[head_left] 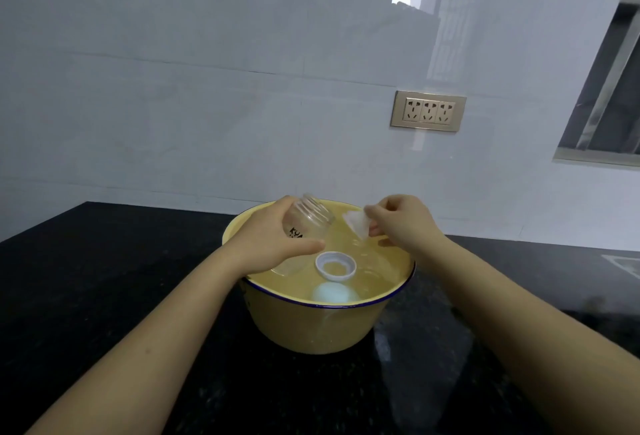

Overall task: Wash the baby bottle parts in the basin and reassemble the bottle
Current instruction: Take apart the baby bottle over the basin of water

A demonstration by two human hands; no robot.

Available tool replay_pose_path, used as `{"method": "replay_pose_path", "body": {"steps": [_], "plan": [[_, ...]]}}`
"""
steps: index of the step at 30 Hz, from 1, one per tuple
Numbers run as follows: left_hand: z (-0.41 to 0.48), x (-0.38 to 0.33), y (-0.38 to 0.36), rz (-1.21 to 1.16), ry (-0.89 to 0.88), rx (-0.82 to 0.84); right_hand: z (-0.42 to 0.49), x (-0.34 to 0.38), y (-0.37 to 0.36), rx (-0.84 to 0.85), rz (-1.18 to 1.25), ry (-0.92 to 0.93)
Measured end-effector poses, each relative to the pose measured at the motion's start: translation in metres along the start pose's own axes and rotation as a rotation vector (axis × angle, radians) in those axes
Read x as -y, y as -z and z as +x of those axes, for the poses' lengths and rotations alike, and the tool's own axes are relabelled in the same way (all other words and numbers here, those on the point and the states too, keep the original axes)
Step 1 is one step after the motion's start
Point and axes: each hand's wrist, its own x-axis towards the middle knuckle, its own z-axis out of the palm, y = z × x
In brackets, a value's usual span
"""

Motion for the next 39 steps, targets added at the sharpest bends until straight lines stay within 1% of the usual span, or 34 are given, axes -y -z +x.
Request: {"method": "replay_pose_path", "body": {"steps": [3,5,7,8,10,15,20,22,24,26,28,31,34,37,39], "plan": [[0.002,0.001,0.000,-0.079,0.003,0.046,-0.002,-0.006,0.001,0.121,-0.322,0.130],[0.002,0.001,0.000,-0.095,0.005,0.102,-0.006,-0.005,0.001,0.271,-0.524,0.203],[0.004,0.004,-0.001,-0.065,0.014,0.145,-0.010,-0.004,0.000,0.386,-0.639,0.217],[0.005,0.005,-0.001,-0.037,0.019,0.160,-0.012,-0.003,0.001,0.398,-0.665,0.219],[0.006,0.004,-0.001,0.023,0.029,0.189,-0.014,-0.004,0.006,0.357,-0.640,0.234],[0.007,0.002,-0.005,0.214,0.037,0.284,-0.017,-0.015,0.028,0.145,-0.408,0.252],[0.014,0.008,-0.011,0.473,0.066,0.348,-0.012,-0.042,0.052,0.010,-0.247,0.119],[0.017,0.008,-0.013,0.531,0.072,0.373,-0.009,-0.059,0.057,-0.059,-0.277,0.047],[0.018,0.006,-0.015,0.607,0.078,0.405,-0.006,-0.078,0.060,-0.082,-0.412,-0.040],[0.019,0.003,-0.017,0.674,0.082,0.448,-0.005,-0.094,0.062,-0.034,-0.570,-0.140],[0.021,0.000,-0.019,0.717,0.100,0.502,-0.005,-0.110,0.062,0.031,-0.662,-0.224],[0.023,-0.004,-0.021,0.794,0.130,0.567,-0.004,-0.133,0.061,0.102,-0.631,-0.279],[0.026,-0.008,-0.024,0.892,0.138,0.605,-0.004,-0.154,0.060,0.114,-0.635,-0.294],[0.027,-0.011,-0.025,0.935,0.153,0.630,-0.008,-0.159,0.058,0.019,-0.658,-0.200],[0.027,-0.010,-0.026,0.960,0.154,0.645,-0.008,-0.161,0.058,-0.045,-0.600,-0.157]]}}
